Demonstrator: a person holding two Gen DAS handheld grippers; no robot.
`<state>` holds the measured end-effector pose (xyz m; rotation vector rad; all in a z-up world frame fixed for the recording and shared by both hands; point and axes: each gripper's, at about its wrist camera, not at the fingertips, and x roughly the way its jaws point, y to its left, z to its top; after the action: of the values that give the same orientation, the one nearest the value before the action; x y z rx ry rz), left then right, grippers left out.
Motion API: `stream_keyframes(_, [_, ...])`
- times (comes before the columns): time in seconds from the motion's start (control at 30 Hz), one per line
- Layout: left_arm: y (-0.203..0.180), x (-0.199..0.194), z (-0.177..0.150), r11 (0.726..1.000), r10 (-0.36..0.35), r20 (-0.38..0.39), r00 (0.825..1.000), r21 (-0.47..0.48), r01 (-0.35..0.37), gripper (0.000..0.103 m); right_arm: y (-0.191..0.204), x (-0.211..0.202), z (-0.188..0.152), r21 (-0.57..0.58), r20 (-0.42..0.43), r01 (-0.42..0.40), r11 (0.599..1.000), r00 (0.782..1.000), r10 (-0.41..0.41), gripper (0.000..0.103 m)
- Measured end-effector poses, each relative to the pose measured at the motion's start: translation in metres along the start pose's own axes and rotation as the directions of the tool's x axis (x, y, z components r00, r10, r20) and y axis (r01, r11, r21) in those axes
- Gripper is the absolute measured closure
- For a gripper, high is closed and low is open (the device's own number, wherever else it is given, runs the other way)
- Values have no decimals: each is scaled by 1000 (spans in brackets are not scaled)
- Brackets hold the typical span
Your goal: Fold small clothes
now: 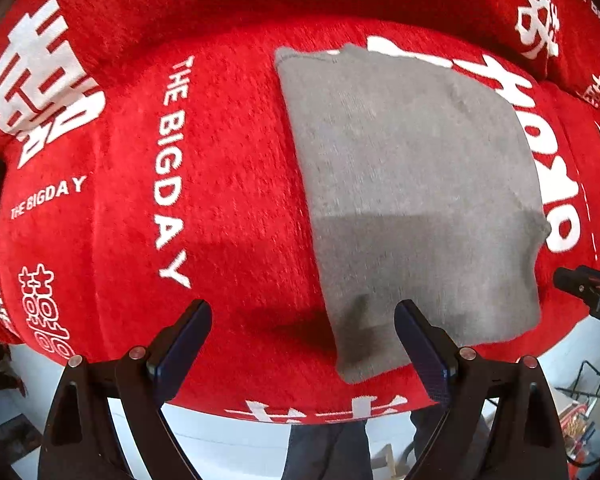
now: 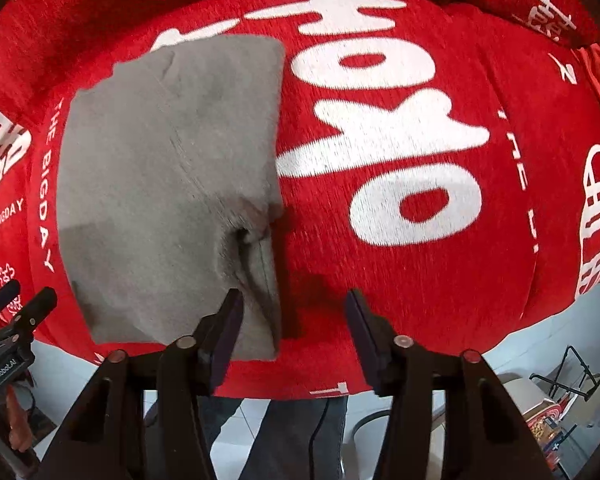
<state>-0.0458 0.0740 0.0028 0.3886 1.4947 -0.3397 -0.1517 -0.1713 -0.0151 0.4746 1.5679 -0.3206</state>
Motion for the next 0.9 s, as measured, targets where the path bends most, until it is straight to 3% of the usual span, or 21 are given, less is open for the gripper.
stream_keyframes(0.07, [2,-6,4,1000,1,16,1000,-24,0,9,4,-7,3,0,16,3,1000,1000,-3,35])
stream_keyframes(0.1, [2,-8,5,999,0,19,1000,-34,1,0,5,-11,5,-2,26,4,1000,1000,-3,27])
stream_keyframes(0.13, [3,-10,7,999,-7,23,1000,-46,8,0,7,-15,7,-6,37,2,1000,999,-1,21])
stream_keyframes(0.23, [4,-17,10,996,-47,39,998,-72,50,0,13,-25,9,-23,71,6,1000,997,-4,20])
stream_keyframes(0.33, [0,-21,13,997,-37,44,998,-67,40,0,18,-30,9,-45,97,23,999,995,-19,13])
stream_keyframes(0.57, [-6,-27,14,998,-26,62,998,-58,30,0,28,-43,18,-54,186,61,997,981,-50,10])
stream_keyframes(0.6, [-7,-28,14,998,-27,63,998,-60,30,0,29,-43,18,-57,190,68,996,980,-56,0])
stream_keyframes(0.9, [-10,-38,22,999,6,95,995,-52,-1,0,36,-45,19,-49,190,58,997,981,-48,0])
